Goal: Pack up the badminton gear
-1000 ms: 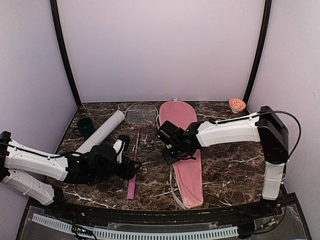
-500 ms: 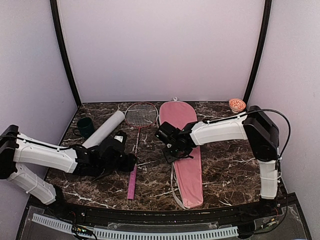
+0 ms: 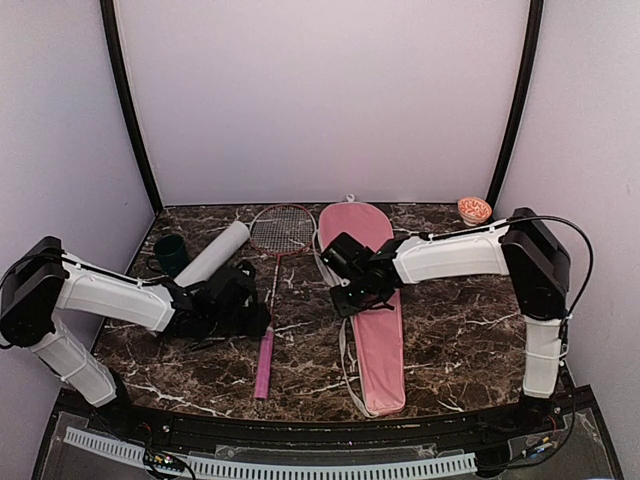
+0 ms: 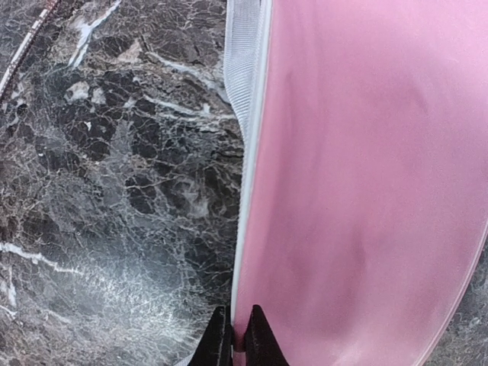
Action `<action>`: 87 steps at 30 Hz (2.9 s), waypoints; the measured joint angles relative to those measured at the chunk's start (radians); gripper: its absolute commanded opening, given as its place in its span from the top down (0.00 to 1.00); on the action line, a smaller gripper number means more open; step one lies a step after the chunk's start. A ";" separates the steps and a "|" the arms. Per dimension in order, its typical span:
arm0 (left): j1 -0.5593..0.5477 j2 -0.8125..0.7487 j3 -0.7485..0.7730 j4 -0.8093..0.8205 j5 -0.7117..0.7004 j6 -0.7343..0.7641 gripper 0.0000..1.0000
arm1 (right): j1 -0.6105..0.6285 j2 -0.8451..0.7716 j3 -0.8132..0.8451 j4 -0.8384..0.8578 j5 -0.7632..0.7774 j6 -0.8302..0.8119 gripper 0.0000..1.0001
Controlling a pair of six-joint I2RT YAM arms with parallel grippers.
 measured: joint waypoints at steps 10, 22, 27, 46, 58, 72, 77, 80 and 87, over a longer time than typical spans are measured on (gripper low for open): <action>0.100 0.162 0.124 0.024 0.113 0.038 0.53 | -0.045 -0.081 -0.090 0.089 -0.116 0.007 0.98; 0.119 0.381 0.379 -0.053 0.103 0.056 0.69 | -0.067 -0.088 -0.130 0.151 -0.182 0.021 0.88; 0.119 0.392 0.401 -0.085 0.080 0.050 0.89 | -0.073 -0.088 -0.130 0.163 -0.193 0.022 0.90; 0.122 0.333 0.368 -0.145 0.065 0.035 1.00 | -0.085 -0.088 -0.116 0.157 -0.198 0.024 1.00; 0.079 0.062 0.276 -0.220 0.061 0.094 1.00 | -0.089 -0.196 -0.189 0.198 -0.199 0.022 1.00; -0.192 -0.284 -0.011 -0.470 -0.015 0.024 1.00 | -0.091 -0.311 -0.340 0.296 -0.209 0.023 1.00; -0.259 -0.348 -0.049 -0.509 -0.012 -0.018 1.00 | -0.096 -0.317 -0.347 0.306 -0.213 0.031 1.00; -0.289 -0.347 -0.049 -0.513 -0.013 -0.034 1.00 | -0.098 -0.317 -0.346 0.306 -0.220 0.034 1.00; -0.306 -0.280 -0.029 -0.483 -0.022 -0.045 1.00 | -0.098 -0.317 -0.346 0.321 -0.261 0.034 1.00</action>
